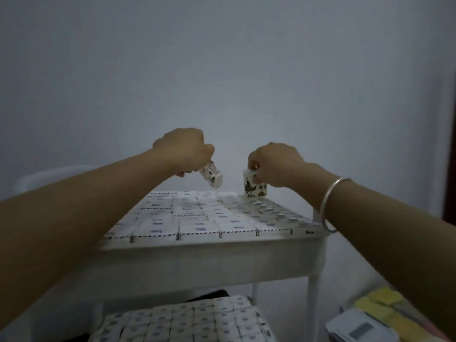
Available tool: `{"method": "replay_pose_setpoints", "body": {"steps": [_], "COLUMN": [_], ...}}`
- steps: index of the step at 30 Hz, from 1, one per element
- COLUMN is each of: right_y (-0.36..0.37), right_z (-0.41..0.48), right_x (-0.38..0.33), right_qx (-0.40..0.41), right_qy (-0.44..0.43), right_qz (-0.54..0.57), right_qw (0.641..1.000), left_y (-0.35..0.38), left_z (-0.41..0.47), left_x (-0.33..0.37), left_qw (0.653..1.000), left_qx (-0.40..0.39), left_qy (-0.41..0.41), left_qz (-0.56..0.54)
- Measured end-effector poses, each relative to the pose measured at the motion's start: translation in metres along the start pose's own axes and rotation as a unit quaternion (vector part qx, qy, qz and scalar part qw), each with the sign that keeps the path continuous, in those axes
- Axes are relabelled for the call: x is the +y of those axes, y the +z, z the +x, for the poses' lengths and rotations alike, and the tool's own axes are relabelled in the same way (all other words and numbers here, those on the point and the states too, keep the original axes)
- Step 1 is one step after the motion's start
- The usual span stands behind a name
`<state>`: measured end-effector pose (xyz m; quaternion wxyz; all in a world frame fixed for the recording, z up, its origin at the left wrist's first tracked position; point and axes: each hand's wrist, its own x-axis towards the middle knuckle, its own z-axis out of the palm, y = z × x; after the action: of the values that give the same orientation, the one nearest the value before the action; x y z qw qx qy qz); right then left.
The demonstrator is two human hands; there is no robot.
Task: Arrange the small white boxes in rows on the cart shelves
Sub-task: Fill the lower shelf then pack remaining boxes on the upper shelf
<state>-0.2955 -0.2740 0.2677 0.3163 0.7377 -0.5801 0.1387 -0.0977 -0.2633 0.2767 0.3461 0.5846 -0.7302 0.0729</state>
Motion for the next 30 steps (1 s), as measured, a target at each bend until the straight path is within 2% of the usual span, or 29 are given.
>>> {"method": "replay_pose_setpoints", "body": {"steps": [2, 4, 7, 9, 13, 17, 20, 23, 26, 30], "right_y": [0.007, 0.013, 0.02, 0.021, 0.023, 0.025, 0.025, 0.026, 0.026, 0.023], "right_z": [0.007, 0.011, 0.015, 0.016, 0.015, 0.012, 0.011, 0.009, 0.009, 0.007], "right_x": [-0.001, -0.001, -0.002, -0.004, -0.006, -0.008, -0.01, -0.012, -0.015, -0.015], "right_qx": [-0.024, -0.058, -0.135, -0.17, -0.195, -0.203, -0.199, -0.194, -0.191, -0.188], "right_qy": [-0.007, -0.018, -0.039, -0.047, -0.055, -0.067, -0.069, -0.059, -0.047, -0.011], "right_qz": [-0.019, -0.017, 0.015, 0.017, -0.014, -0.075, -0.082, -0.068, -0.064, -0.018], "right_qw": [1.0, 0.998, 0.99, 0.984, 0.979, 0.974, 0.974, 0.977, 0.978, 0.982], "left_y": [0.011, 0.021, 0.037, 0.048, 0.066, 0.065, 0.053, 0.043, 0.041, 0.05], "left_z": [0.018, 0.03, 0.043, 0.049, 0.058, 0.069, 0.074, 0.077, 0.078, 0.079], "left_x": [-0.004, -0.004, 0.004, 0.011, 0.029, 0.041, 0.037, 0.029, 0.024, 0.016], "left_qw": [0.996, 0.991, 0.988, 0.992, 0.997, 0.972, 0.952, 0.942, 0.945, 0.968], "left_qx": [-0.023, -0.005, 0.026, 0.022, -0.069, -0.191, -0.265, -0.302, -0.303, -0.225], "left_qy": [-0.053, -0.067, -0.041, -0.018, -0.003, -0.034, -0.033, -0.016, 0.013, 0.041], "left_qz": [0.07, 0.118, 0.146, 0.124, -0.014, -0.129, -0.151, -0.144, -0.125, -0.101]}}
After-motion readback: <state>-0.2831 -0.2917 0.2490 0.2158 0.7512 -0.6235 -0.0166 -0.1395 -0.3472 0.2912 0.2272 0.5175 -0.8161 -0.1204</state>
